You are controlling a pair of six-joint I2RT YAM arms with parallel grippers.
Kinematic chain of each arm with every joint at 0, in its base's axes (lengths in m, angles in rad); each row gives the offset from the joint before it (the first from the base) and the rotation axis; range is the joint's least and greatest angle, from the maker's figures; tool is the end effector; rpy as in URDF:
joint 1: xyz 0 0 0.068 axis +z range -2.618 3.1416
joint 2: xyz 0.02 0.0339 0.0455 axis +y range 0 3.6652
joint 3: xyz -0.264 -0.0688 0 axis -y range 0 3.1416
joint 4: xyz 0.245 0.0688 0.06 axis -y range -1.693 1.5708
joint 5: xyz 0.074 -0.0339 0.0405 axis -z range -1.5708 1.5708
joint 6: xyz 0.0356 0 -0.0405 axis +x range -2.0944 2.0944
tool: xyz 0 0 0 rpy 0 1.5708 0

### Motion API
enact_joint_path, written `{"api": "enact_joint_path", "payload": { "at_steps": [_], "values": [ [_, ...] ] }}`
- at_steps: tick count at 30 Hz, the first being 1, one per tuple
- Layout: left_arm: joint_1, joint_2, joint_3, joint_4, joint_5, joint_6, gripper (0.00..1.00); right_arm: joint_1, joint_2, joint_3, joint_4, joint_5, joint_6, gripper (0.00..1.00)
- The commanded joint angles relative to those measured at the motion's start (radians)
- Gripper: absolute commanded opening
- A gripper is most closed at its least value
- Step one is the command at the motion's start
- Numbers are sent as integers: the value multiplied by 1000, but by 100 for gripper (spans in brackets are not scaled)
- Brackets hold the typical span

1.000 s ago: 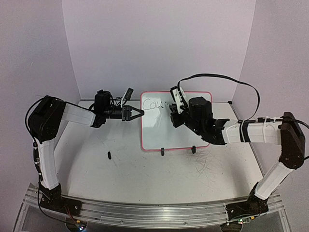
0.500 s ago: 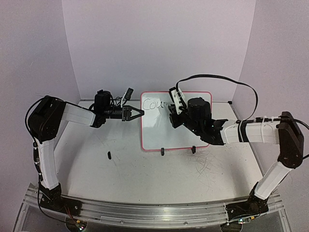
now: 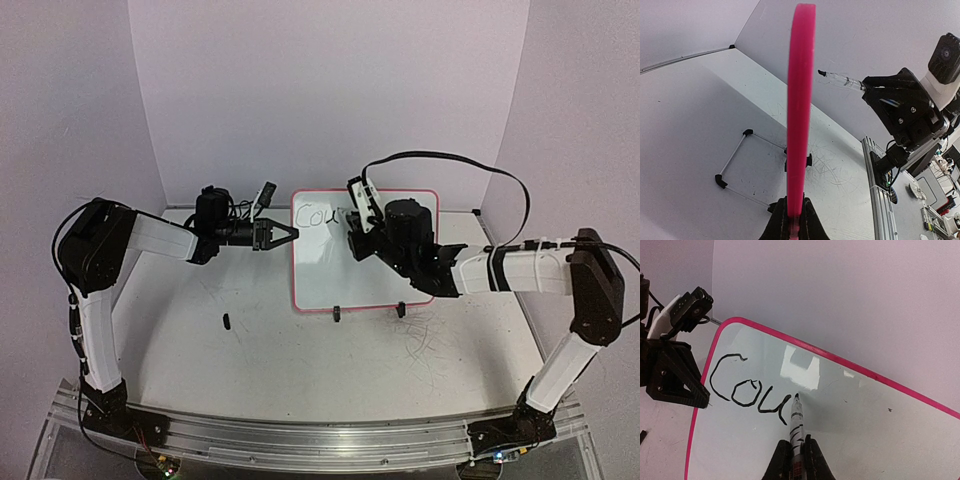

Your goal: Write a sentence on the whiteboard

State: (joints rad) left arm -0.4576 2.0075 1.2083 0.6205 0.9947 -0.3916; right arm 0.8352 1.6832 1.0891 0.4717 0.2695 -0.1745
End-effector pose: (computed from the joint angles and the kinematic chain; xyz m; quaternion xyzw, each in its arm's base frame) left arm 0.3792 -0.2200 0.2023 0.3280 0.6640 -0.5657 0.3626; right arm 0.2712 0.2856 0.2752 -0.2811 0.6927 0.1178 0.6537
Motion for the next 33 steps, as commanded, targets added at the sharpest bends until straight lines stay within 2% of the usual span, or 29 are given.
{"api": "enact_joint_path", "payload": {
  "at_steps": [1, 16, 33],
  "values": [
    [-16, -55, 9, 4, 37, 5, 0, -6, 18, 43, 39, 28, 7, 0],
    [-15, -55, 8, 3, 39, 5, 0, -10, 29, 42, 16, 83, 20, 0],
    [-16, -56, 10, 4, 38, 5, 0, -9, -7, -14, -17, 64, 59, 0]
  ]
}}
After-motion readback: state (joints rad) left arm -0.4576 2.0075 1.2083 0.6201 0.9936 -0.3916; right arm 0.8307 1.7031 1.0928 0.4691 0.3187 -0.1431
